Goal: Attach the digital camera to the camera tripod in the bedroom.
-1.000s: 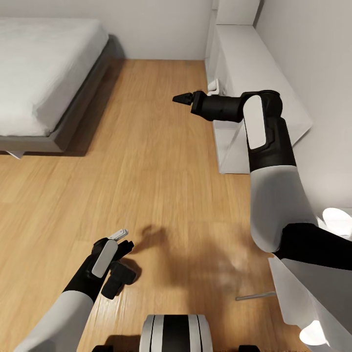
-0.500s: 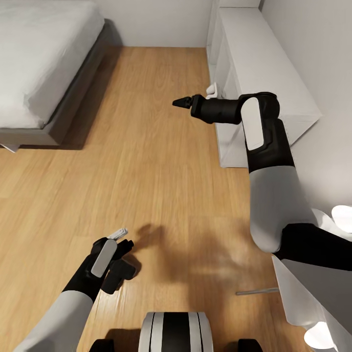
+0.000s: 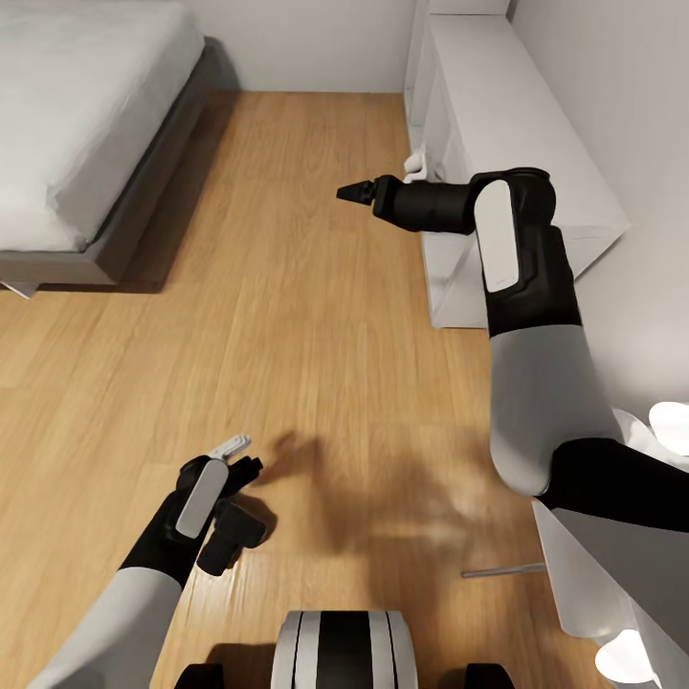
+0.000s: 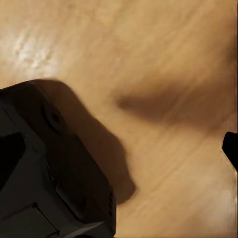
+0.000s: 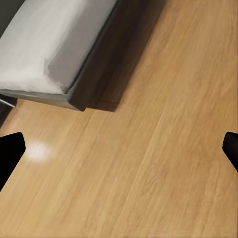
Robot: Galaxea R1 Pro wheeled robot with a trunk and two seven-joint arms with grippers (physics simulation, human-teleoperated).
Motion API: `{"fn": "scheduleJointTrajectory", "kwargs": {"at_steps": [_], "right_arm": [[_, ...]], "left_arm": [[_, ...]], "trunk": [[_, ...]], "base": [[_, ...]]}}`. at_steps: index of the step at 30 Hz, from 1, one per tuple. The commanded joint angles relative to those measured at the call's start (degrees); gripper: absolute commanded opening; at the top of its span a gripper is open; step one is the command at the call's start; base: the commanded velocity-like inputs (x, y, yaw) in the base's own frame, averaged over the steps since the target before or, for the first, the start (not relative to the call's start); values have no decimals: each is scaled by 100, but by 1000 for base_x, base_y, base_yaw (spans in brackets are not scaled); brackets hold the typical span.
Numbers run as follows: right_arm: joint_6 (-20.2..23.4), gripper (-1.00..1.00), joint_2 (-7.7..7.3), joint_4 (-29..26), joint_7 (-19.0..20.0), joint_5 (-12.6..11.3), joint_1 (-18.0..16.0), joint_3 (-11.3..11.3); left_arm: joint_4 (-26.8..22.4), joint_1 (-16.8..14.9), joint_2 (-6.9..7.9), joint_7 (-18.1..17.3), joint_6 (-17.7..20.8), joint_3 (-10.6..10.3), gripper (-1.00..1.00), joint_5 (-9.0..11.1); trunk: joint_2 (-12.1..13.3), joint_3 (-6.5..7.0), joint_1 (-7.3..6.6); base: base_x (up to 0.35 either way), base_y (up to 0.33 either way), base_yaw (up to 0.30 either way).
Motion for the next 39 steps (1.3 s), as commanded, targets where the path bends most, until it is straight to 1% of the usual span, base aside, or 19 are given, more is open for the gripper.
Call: {"fn": "scheduleJointTrajectory", "kwargs": {"at_steps": [1,9,14,20,25,28,29,30,33,34,39], "right_arm": [[26,100,7,-34,55,58,-4,-19],[26,100,0,-291,50,54,-4,-17],[26,100,-1,-338,49,58,-4,-21],[26,100,-2,-340,49,60,-4,-23],[26,100,-2,-341,49,60,-4,-25],[26,100,-2,-341,47,62,-4,-30],[26,100,-2,-341,46,62,-4,-30],[26,100,-4,-341,45,63,-4,-31],[26,100,-7,-339,43,65,-4,-32],[26,100,-6,-334,44,68,-4,-29],[26,100,-3,-333,44,69,-4,-25]], "left_arm": [[-41,-2,0,63,5,-11,100,60],[-298,-3,-11,87,10,-14,100,56],[-398,-6,-63,182,10,-15,100,52],[-436,-4,-242,374,4,-15,100,46],[-568,-5,-404,534,-41,-11,100,54],[-665,-7,-501,630,-65,-9,100,113],[-778,-6,-731,2578,-68,-9,100,212],[-813,-7,-766,2697,-71,-8,100,341],[-837,-6,-792,2806,-74,-4,100,552],[-853,-8,-810,2974,-83,1,100,926],[-875,-5,-814,3179,-206,2,100,1098]], "trunk": [[-1,-4,-1],[-1,-4,-1],[-1,-4,-1],[-1,-4,-1],[-1,-4,-1],[-1,-4,-1],[-1,-4,-1],[-1,-4,-1],[-1,-4,-1],[-1,-4,-1],[-1,-4,-1]], "base": [[0,0,0],[0,0,0],[0,0,0],[0,0,0],[0,0,0],[0,0,0],[0,0,0],[0,0,0],[0,0,0],[0,0,0],[0,0,0]]}}
